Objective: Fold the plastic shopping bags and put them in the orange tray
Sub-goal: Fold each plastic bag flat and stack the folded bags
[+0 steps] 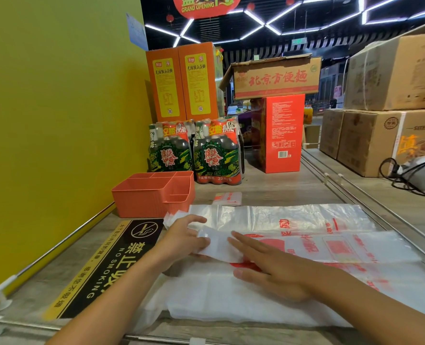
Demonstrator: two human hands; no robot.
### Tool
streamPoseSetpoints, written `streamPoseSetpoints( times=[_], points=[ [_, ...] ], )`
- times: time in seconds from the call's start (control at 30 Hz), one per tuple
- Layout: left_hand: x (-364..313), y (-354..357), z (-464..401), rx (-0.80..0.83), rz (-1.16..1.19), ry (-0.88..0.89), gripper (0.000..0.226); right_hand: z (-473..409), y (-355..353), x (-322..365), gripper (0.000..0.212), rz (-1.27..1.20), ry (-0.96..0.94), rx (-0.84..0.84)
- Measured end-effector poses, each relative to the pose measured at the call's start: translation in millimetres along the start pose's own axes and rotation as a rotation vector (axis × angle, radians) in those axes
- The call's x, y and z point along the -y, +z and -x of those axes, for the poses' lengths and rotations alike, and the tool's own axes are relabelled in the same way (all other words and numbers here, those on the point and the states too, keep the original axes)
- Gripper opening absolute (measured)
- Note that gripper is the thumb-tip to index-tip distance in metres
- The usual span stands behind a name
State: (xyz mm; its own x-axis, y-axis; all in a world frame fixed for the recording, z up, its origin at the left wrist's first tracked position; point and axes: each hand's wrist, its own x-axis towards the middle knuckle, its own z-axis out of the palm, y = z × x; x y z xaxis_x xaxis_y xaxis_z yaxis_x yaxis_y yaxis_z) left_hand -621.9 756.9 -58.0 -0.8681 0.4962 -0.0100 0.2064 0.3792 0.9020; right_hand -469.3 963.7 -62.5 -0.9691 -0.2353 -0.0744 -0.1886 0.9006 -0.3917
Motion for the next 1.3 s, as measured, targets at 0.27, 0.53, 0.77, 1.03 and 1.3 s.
streamPoseSetpoints(
  times=[0.27,0.53,0.77,1.03,1.3],
  points=[
    [4,2,2,0.017,-0.003,0.021,0.05,11,-3,-6,0.072,-0.002,0.052,-0.065],
    [4,7,-2,-0.038,-0.036,0.008,0.041,-4,7,-4,0.068,0.03,0.008,0.011],
    [-9,21,10,0.137,0.358,-0.021,0.056,-7,8,-4,0.072,-0.034,-0.01,-0.011],
    [-6,52,15,0.146,0.03,0.25,0.021,-8,4,-11,0.066,-0.111,0.012,-0.027],
    [8,35,2,-0.187,-0.225,0.341,0.043,5,-1,-15,0.062,0.038,0.059,-0.107]
  ],
)
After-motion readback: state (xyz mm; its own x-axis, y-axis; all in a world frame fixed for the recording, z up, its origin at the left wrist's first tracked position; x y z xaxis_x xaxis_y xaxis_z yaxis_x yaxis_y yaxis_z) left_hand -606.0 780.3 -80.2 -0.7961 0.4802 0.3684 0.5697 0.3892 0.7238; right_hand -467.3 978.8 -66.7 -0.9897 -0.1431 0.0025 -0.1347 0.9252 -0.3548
